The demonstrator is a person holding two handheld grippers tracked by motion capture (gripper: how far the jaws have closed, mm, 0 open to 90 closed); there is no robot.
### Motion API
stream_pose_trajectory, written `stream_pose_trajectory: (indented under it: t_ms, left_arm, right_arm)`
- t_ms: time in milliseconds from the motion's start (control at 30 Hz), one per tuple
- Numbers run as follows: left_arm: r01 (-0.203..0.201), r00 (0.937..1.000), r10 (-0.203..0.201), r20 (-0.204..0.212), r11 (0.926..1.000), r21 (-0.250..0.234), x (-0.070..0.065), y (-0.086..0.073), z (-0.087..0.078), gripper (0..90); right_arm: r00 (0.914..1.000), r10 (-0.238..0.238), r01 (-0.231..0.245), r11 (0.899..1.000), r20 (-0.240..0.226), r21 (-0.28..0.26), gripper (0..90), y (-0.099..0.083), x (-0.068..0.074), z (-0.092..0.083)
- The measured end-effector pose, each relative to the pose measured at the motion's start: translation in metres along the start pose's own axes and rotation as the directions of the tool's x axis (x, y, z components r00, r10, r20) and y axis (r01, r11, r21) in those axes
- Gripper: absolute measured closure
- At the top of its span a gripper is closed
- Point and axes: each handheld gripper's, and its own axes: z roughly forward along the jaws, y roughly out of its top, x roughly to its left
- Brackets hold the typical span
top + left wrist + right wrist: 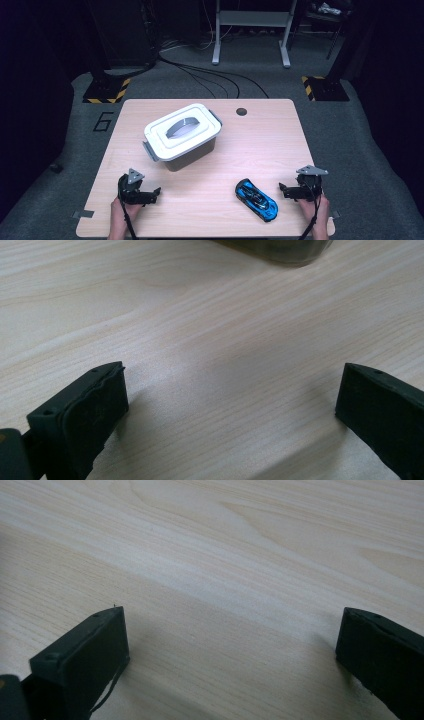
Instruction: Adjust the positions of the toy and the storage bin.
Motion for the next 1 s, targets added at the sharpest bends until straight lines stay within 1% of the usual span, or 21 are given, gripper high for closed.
stream_pose_trajectory:
  t_ms: [300,333,367,433,667,700,733,800,833,867,933,1000]
  left_arm:
    - [0.001,1.0,-0.001,0.0,1.0,0.002,0.0,0.0,0.0,0.1]
    - [-0.001,1.0,0.001,0.004,0.9999,0.014,0.0,0.0,-0.001,0.1]
    - [-0.001,1.0,0.001,0.005,0.9999,0.016,0.001,0.001,-0.001,0.1]
    - [0.005,1.0,-0.005,-0.002,1.0,0.001,0.0,0.0,0.0,0.0]
    - [0.006,1.0,-0.006,-0.001,1.0,-0.001,0.001,0.001,0.0,0.0]
    - [0.003,1.0,-0.003,0.005,0.9999,0.011,0.002,0.001,-0.001,0.0]
    - [0.008,0.9999,-0.008,0.007,0.9999,0.012,0.002,0.001,-0.001,0.0]
    - [0.005,0.9999,-0.005,0.013,1.0,0.007,0.002,0.001,-0.002,0.0]
    - [0.007,0.9996,-0.007,0.026,1.0,0.003,0.004,0.002,-0.002,0.0]
    - [0.01,0.9997,-0.01,0.022,0.9999,-0.003,0.005,0.002,-0.003,0.0]
    - [0.024,0.9993,-0.023,0.029,0.9996,-0.018,0.007,0.004,-0.007,0.0]
    - [0.029,0.9989,-0.027,0.037,0.9991,-0.03,0.008,0.006,-0.011,0.0]
  right_arm:
    - [1.0,-0.002,0.002,1.0,-0.003,0.0,0.0,0.0,0.0,0.0]
    - [1.0,-0.002,0.002,1.0,-0.003,0.0,0.0,0.0,0.0,0.0]
    - [1.0,-0.002,0.002,1.0,-0.002,0.001,0.0,0.0,0.0,0.0]
    - [1.0,-0.006,0.006,1.0,0.001,0.0,0.3,0.0,0.0,0.0]
    - [0.9999,-0.011,0.011,1.0,-0.001,0.001,0.0,0.0,0.0,0.0]
    - [0.9999,-0.011,0.011,1.0,-0.002,0.001,0.0,0.0,0.0,0.0]
    - [0.9999,-0.011,0.011,1.0,-0.001,0.001,0.0,0.0,0.0,0.0]
    - [0.9999,-0.011,0.011,1.0,-0.001,0.002,0.0,0.001,0.0,0.0]
    - [1.0,-0.007,0.007,1.0,-0.005,0.003,0.0,0.001,0.0,0.001]
    - [1.0,-0.007,0.007,1.0,-0.006,0.003,0.0,0.001,0.0,0.001]
    - [1.0,-0.007,0.007,1.0,-0.006,0.003,0.0,0.001,0.0,0.001]
    - [1.0,-0.008,0.008,1.0,-0.006,0.003,0.0,0.001,0.0,0.001]
